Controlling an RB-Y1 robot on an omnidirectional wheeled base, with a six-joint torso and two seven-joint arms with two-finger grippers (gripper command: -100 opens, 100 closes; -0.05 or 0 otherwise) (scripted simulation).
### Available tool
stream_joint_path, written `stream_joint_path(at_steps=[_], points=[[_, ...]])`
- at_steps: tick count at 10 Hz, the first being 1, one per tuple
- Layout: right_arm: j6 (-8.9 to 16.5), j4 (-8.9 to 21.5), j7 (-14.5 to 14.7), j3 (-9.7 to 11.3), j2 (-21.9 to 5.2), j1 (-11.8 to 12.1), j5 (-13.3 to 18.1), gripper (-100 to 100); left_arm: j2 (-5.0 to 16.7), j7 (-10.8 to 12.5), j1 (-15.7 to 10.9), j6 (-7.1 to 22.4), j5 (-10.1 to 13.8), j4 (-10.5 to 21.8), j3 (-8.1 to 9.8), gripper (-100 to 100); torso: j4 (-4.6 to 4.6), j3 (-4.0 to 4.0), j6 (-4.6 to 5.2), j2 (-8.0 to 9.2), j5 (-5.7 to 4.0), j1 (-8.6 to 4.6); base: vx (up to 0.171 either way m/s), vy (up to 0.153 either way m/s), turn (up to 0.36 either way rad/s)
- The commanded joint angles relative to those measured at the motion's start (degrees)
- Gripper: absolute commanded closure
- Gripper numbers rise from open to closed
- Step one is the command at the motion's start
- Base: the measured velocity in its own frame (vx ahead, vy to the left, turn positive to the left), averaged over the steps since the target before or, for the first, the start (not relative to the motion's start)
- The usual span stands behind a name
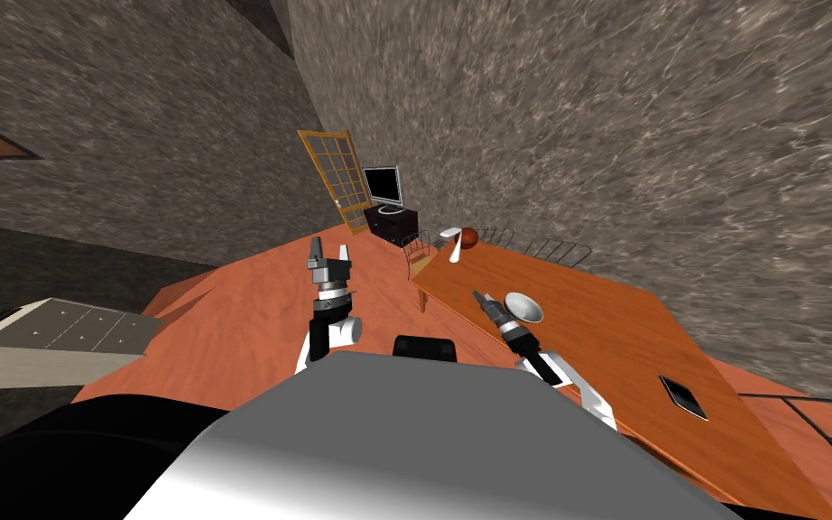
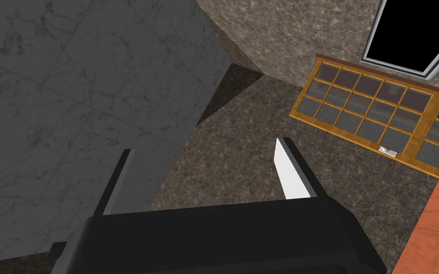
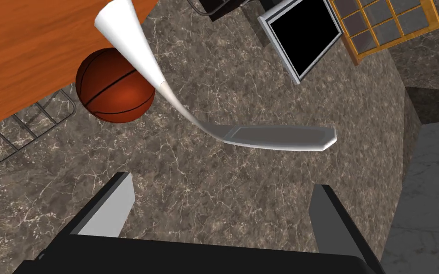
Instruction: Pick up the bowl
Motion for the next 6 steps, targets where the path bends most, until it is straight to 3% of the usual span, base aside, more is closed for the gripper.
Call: stream_joint_path(at_steps=[1, 4, 5, 6], points=[[0.2, 2.9, 1.0, 1.0, -2.7, -0.6, 1.2, -100, 0.0, 0.0, 0.0, 0.0, 0.0, 0.0, 0.00, 0, 0.00, 0.00, 0.00, 0.00, 0.00, 0.00, 0.039, 0.052, 0.110], [0.2, 8.4, 2.6, 2.7, -6.9, -1.1, 3.4, -100, 0.0, 0.0, 0.0, 0.0, 0.0, 0.0, 0.00, 0, -0.01, -0.02, 0.00, -0.04, 0.00, -0.05, 0.037, 0.051, 0.126], [0.2, 9.0, 2.6, 2.7, -6.9, -1.1, 3.4, -100, 0.0, 0.0, 0.0, 0.0, 0.0, 0.0, 0.00, 0, 0.00, 0.00, -0.02, 0.00, -0.01, -0.06, 0.019, 0.027, 0.060], [0.1, 11.0, 3.4, 3.5, -9.0, -1.3, 4.5, -100, 0.0, 0.0, 0.0, 0.0, 0.0, 0.0, 0.00, 0, 0.01, 0.02, 0.00, 0.03, -0.02, -0.11, 0.020, 0.035, 0.115]])
